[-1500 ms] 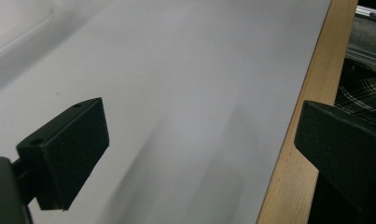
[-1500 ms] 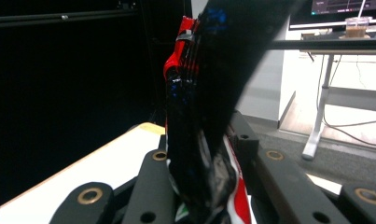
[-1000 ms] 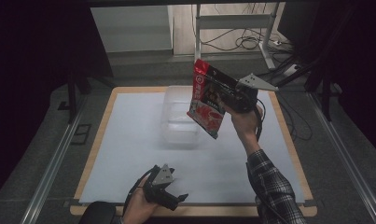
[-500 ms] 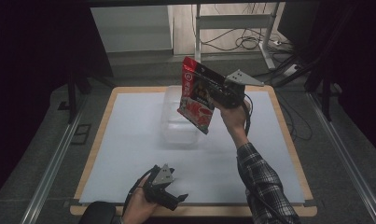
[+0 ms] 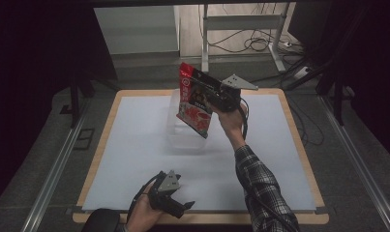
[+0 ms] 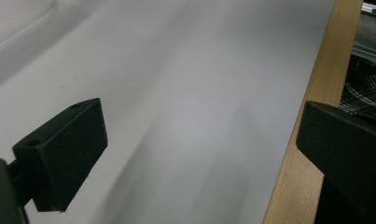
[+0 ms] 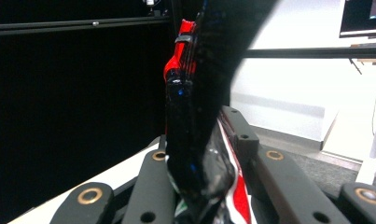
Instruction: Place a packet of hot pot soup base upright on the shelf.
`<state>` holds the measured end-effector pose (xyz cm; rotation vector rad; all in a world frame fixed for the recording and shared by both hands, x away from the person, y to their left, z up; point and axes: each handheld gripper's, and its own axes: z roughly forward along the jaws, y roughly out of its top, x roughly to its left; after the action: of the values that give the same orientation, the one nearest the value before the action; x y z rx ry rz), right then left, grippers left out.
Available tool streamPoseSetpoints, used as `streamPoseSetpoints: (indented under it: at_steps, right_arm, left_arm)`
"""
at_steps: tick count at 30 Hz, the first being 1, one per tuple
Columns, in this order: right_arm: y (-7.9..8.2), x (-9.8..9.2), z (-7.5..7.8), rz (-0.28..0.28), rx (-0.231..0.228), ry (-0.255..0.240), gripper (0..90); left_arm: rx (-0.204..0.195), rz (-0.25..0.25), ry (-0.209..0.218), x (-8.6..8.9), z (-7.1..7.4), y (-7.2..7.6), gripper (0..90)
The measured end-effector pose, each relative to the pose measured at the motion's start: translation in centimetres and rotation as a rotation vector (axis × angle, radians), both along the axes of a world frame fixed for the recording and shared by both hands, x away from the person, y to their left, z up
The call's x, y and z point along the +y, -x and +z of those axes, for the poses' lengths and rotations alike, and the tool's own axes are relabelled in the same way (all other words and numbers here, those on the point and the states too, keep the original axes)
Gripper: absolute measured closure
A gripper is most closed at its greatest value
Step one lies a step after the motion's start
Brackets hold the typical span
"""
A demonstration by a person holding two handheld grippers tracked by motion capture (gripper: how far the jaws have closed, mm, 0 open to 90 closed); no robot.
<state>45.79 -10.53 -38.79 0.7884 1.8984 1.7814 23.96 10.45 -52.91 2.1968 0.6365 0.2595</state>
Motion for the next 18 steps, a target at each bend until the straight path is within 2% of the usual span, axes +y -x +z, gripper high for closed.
streamPoseSetpoints:
  at_steps: [18]
  right_arm:
    - [0.2,2.1,-3.3,0.033,0.027,0.051,75.5]
  left_arm:
    - [0.0,-0.006,-0.004,-0.2,-0.1,0.1,1.9]
